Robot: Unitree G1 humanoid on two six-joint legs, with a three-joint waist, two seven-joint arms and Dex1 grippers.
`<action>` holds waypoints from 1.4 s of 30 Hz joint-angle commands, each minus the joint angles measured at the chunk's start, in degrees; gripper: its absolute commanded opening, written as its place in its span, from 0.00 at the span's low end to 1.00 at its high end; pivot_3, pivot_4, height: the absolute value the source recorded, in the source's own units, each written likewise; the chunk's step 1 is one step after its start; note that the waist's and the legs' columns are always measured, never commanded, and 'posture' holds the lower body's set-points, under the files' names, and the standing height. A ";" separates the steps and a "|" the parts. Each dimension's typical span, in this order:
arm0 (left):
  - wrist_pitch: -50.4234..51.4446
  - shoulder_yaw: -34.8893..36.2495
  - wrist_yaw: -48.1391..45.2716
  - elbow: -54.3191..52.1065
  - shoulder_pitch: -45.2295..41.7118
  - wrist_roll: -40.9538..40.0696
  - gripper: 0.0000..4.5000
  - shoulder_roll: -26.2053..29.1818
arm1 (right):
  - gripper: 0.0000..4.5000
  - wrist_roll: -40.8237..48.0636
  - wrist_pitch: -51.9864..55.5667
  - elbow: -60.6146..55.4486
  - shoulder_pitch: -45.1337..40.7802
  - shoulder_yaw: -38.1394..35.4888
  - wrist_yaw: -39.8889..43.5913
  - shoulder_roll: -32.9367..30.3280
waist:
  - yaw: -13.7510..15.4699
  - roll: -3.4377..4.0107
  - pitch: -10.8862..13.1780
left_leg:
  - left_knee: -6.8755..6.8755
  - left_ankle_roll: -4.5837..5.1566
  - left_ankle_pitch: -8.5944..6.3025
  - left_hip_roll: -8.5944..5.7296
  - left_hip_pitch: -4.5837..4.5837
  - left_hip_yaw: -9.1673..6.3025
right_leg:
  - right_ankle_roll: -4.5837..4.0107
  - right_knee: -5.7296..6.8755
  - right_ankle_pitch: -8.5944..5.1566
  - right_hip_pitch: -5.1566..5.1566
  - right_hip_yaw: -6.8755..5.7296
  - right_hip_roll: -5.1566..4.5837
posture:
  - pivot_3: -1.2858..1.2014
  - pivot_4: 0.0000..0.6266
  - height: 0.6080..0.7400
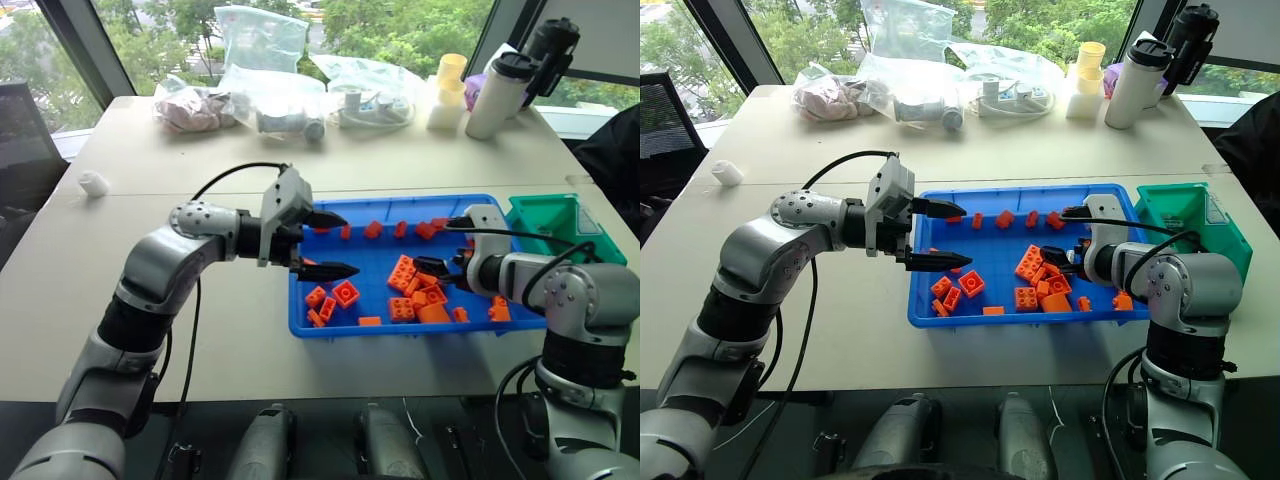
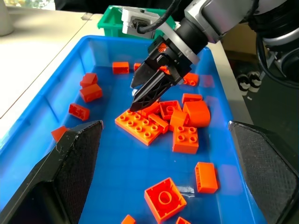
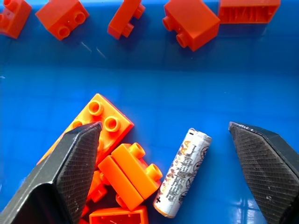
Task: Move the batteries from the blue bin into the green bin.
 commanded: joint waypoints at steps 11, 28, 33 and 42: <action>0.47 -2.72 -3.18 -3.07 0.08 1.85 1.00 3.70 | 0.99 -4.98 0.44 -3.25 0.96 -2.96 -8.91 7.52 | -0.25 0.00 -0.01 | -0.01 0.00 0.00 0.02 0.03 0.00 | 0.00 0.04 0.00 0.00 0.00 0.06 | 0.52 0.24 1.00; -1.91 -4.33 -2.99 -2.23 -0.20 6.32 1.00 4.39 | 0.17 -1.81 0.44 -6.85 3.96 -1.39 -12.43 8.44 | -0.29 0.00 -0.01 | -0.01 0.00 0.00 0.02 0.04 0.00 | 0.00 0.04 0.00 0.02 0.00 0.07 | 0.52 0.24 1.00; -2.01 -4.24 -2.99 -1.90 -0.24 6.60 1.00 4.27 | 0.07 -1.80 0.44 -6.35 2.27 -2.15 -13.30 8.33 | -0.29 0.00 -0.01 | -0.01 0.00 0.00 0.02 0.04 0.00 | 0.00 0.03 0.00 0.02 0.00 0.06 | 0.52 0.24 1.00; -3.69 -1.21 -1.21 0.85 -1.81 5.49 1.00 1.20 | 0.07 -0.17 0.44 -6.11 -6.22 -6.87 -10.25 3.95 | -0.25 0.01 -0.01 | -0.01 0.00 0.00 0.02 0.03 0.02 | 0.00 0.04 0.00 0.00 0.01 0.06 | 0.52 0.24 1.00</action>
